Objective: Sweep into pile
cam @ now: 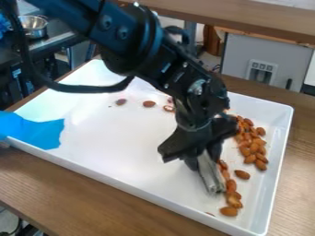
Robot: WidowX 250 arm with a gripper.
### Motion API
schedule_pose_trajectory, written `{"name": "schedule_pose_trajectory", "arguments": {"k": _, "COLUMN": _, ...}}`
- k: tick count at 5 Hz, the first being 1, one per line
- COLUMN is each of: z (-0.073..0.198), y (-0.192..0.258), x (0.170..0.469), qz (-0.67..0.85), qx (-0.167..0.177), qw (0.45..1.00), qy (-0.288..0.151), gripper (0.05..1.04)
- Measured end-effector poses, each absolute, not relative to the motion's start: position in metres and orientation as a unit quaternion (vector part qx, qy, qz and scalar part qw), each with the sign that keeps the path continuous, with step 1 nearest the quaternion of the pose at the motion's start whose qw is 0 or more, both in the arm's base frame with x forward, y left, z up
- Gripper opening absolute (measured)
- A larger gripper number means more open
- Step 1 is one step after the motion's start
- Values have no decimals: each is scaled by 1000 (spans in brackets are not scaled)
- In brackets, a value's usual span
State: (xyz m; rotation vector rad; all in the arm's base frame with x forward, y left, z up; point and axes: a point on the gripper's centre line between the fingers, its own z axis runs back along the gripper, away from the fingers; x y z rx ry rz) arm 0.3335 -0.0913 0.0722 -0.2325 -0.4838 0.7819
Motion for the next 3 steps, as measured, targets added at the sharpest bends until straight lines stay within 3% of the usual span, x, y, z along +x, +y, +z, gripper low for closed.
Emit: {"name": "schedule_pose_trajectory", "arguments": {"k": 3, "z": 72, "y": -111, "x": 370, "qz": 400, "qx": -79, "qw": 872, "qy": -271, "gripper": 370}}
